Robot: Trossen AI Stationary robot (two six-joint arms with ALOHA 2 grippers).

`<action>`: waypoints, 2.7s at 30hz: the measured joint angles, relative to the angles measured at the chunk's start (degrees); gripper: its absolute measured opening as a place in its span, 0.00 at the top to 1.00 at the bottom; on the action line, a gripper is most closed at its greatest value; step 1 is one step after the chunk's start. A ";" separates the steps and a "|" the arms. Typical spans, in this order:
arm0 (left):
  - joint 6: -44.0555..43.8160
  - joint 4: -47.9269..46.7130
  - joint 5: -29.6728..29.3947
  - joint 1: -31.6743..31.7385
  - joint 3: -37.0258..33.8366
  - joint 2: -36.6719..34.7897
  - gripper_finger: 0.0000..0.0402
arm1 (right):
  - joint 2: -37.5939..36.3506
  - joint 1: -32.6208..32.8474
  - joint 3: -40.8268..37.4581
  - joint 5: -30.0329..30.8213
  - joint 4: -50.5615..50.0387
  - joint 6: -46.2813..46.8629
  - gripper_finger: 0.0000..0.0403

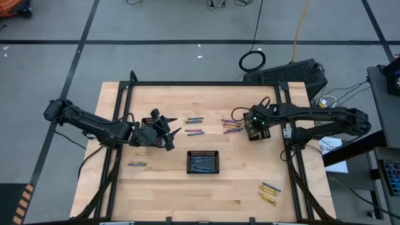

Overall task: Sort crayons
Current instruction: Put the blue crayon into the center black basket

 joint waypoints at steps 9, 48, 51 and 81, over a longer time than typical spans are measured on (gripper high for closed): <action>0.37 0.00 0.02 -0.63 0.00 0.00 0.47 | -5.12 20.34 3.46 6.84 23.97 -8.65 0.67; 14.19 10.39 6.78 -0.52 -0.07 1.56 0.47 | 16.86 65.44 3.41 -25.66 9.53 42.10 0.75; 14.46 10.50 6.78 -0.52 -0.07 2.11 0.47 | 17.39 67.34 3.41 -25.64 10.73 41.97 0.75; 15.15 10.82 6.78 -0.55 -0.07 3.04 0.47 | 25.09 71.29 3.54 -19.25 4.43 46.73 0.98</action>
